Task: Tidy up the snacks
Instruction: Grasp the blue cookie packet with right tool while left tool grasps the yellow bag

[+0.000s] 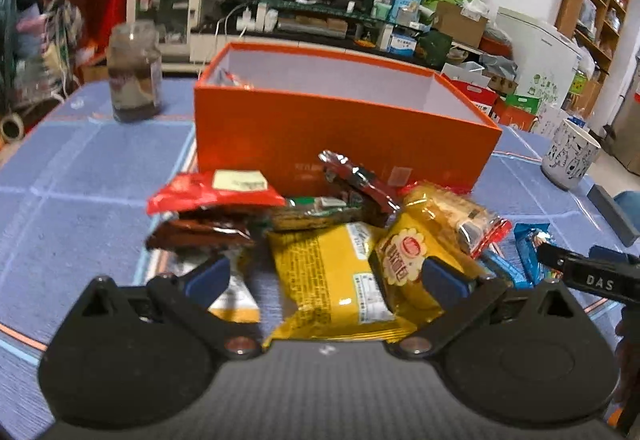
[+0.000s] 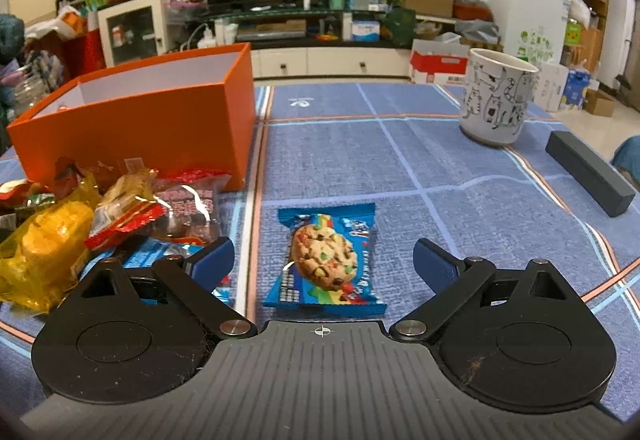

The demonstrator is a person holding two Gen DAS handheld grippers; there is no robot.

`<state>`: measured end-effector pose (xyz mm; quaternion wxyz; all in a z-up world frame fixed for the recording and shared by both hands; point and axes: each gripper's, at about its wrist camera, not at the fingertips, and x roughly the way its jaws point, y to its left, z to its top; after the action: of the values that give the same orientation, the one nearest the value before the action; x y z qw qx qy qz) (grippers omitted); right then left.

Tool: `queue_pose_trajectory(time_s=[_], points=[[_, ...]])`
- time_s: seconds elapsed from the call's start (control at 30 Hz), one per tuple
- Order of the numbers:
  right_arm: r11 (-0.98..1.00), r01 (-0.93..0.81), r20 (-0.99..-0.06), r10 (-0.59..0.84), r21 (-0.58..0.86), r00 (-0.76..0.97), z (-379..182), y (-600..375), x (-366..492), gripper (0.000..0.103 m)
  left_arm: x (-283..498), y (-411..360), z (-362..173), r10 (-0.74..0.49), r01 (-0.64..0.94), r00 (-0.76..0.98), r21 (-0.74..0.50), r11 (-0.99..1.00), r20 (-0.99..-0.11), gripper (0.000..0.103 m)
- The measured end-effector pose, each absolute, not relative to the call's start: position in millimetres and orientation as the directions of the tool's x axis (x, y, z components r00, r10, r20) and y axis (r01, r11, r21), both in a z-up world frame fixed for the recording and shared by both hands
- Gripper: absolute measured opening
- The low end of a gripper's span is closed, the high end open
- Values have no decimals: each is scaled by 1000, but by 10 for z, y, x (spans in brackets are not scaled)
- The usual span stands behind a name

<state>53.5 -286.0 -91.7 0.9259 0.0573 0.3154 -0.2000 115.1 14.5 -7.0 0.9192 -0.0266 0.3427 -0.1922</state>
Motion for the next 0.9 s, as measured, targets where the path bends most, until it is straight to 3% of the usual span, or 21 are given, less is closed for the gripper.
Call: queue_pose_trajectory(time_s=[0.23, 0.33, 0.57, 0.67, 0.77, 0.9], points=[[914, 402, -631, -338, -45, 698, -996, -2947, 550, 90, 1295, 93, -159, -362, 298, 663, -213, 931, -655, 101], [916, 400, -665, -289, 16, 688, -1072, -3029, 654, 89, 1325, 66, -174, -368, 298, 661, -221, 929, -654, 101], [921, 389, -705, -266, 15, 658, -1160, -3034, 759, 74, 1383, 9, -195, -349, 286, 663, -208, 936, -662, 101], [929, 371, -712, -263, -3, 652, -1156, -3003, 764, 73, 1385, 22, -197, -351, 282, 662, -214, 935, -662, 101], [933, 360, -715, -258, -10, 650, -1155, -2995, 764, 73, 1377, 49, -200, -351, 290, 661, -206, 935, -663, 91], [933, 359, -715, -257, -10, 650, -1154, -2992, 746, 74, 1374, 103, -206, -361, 317, 651, -193, 929, -668, 89]])
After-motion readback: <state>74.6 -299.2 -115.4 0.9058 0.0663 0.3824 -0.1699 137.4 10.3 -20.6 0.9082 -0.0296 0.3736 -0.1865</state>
